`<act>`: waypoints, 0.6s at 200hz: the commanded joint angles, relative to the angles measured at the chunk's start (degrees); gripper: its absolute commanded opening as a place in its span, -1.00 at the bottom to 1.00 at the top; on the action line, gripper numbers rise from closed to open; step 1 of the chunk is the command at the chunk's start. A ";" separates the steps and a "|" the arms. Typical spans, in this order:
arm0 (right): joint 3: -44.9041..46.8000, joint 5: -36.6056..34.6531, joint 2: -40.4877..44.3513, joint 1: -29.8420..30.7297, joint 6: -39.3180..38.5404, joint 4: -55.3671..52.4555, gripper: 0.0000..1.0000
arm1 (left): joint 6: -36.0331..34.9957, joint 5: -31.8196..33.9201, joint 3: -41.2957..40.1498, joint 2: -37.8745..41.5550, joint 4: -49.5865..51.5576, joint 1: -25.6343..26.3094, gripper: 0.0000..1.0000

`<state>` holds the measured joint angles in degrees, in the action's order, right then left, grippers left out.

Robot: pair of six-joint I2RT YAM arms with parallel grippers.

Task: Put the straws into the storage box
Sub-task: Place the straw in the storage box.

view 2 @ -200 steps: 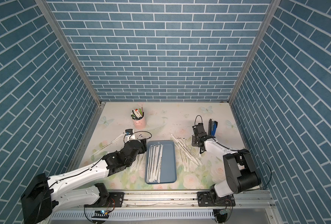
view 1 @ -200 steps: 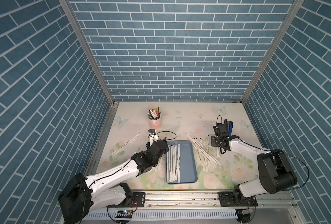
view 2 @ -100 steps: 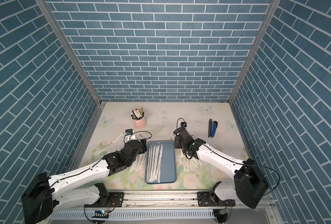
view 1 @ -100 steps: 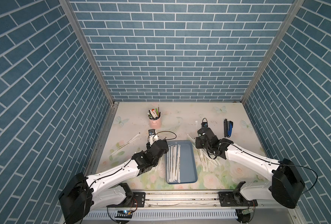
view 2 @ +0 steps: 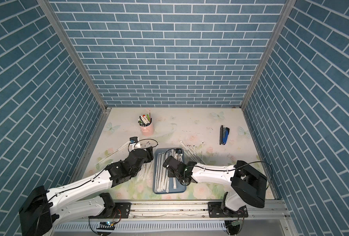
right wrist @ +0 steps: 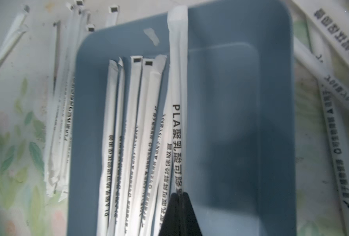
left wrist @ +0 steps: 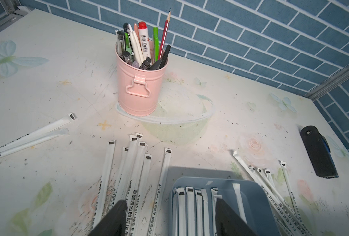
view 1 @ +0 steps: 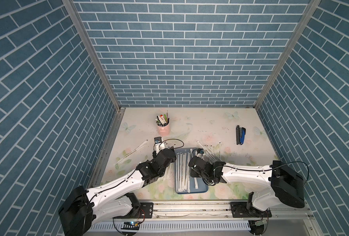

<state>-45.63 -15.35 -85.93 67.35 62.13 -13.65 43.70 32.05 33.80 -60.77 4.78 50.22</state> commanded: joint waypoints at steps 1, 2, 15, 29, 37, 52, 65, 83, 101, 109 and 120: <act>0.41 0.53 -0.49 -0.16 3.72 1.50 -0.96 | -0.13 0.21 -1.17 1.28 -0.48 -0.29 0.42; 0.47 0.60 -0.61 -0.18 3.71 1.51 -0.96 | -0.08 0.20 -1.27 1.32 -0.52 -0.29 0.42; 1.17 1.92 -1.40 -0.85 4.02 2.53 -0.96 | 0.12 0.11 -1.65 1.39 -0.80 -0.29 0.42; 1.70 2.69 -1.82 -1.45 3.98 3.54 -0.96 | 0.24 -0.28 -1.94 1.21 -1.25 -0.29 0.42; 1.60 2.70 -2.11 -1.74 3.76 3.58 -0.96 | 0.27 -0.44 -1.99 1.12 -1.34 -0.32 0.42; 1.38 3.28 -3.02 -2.04 3.29 4.16 -0.94 | 0.20 -0.50 -2.11 0.93 -1.57 -0.34 0.42; 1.18 4.37 -4.24 -2.44 3.00 4.82 -0.94 | 0.14 -0.52 -2.06 0.53 -1.62 -0.29 0.42; 0.63 4.73 -5.37 -2.56 2.58 5.27 -0.92 | -0.03 -0.52 -1.89 0.19 -1.83 -0.29 0.42; 0.09 4.87 -6.11 -2.75 2.30 5.65 -0.92 | -0.09 -0.59 -1.68 -0.28 -1.96 -0.29 0.42; -0.02 5.09 -6.48 -2.75 2.29 5.68 -0.92 | -0.14 -0.76 -1.69 -0.50 -2.03 -0.29 0.42; 0.03 5.39 -6.70 -2.82 2.14 5.96 -0.92 | -0.16 -0.76 -1.71 -0.58 -2.05 -0.29 0.42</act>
<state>-44.71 -10.79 -91.59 64.84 64.27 -8.51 43.92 31.57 32.47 -60.82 3.40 50.22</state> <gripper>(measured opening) 0.047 0.711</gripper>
